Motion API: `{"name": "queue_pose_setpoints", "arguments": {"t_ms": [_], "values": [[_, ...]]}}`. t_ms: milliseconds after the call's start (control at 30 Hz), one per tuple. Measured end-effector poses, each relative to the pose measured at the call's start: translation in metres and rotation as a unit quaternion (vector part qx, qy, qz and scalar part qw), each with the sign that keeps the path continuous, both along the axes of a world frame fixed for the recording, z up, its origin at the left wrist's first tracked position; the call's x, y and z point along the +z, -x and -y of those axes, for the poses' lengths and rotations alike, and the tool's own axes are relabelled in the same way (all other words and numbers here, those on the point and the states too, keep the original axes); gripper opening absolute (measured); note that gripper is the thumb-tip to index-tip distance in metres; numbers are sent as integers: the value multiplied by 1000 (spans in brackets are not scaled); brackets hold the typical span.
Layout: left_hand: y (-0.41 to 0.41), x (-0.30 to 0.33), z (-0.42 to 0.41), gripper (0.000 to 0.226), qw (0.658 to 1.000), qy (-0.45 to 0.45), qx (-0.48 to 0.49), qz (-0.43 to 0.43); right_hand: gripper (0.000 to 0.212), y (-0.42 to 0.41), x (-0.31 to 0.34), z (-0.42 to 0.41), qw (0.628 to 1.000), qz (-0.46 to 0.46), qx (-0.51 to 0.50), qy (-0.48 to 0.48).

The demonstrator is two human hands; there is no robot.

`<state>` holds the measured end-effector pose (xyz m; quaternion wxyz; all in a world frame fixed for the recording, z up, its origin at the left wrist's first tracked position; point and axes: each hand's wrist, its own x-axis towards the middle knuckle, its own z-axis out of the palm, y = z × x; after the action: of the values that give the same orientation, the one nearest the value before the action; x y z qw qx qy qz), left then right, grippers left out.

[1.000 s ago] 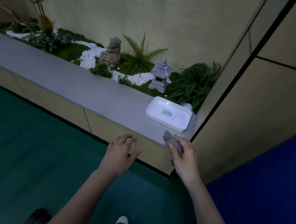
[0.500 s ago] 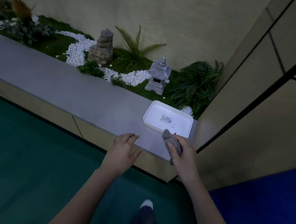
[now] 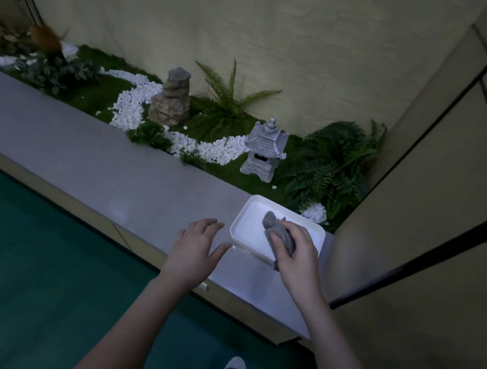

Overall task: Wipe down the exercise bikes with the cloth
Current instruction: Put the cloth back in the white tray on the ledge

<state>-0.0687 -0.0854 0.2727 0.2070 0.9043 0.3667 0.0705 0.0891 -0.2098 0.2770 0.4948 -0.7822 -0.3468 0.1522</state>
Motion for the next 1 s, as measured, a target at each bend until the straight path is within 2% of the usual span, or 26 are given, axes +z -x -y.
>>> {"name": "queue_pose_setpoints", "arguments": {"t_ms": [233,500,567,700,800,1000], "values": [[-64,5,-14,47,999,37,-29,26,35,-48,-1,-17,1000,-9,-7,-19],[-128,16,-40,43,981,158,-75,86,30,-77,2,-43,999,11,-38,-29],[-142,25,-49,42,957,256,-70,118,31,-83,3,-53,999,12,-44,-27],[-163,42,-68,48,882,443,-57,149,35,-89,7,-78,999,30,-35,-24],[-176,43,-85,49,855,488,-56,168,38,-91,8,-94,998,45,-33,-16],[-195,28,-114,39,819,539,-33,194,36,-92,8,-115,999,-1,-46,-25]]}}
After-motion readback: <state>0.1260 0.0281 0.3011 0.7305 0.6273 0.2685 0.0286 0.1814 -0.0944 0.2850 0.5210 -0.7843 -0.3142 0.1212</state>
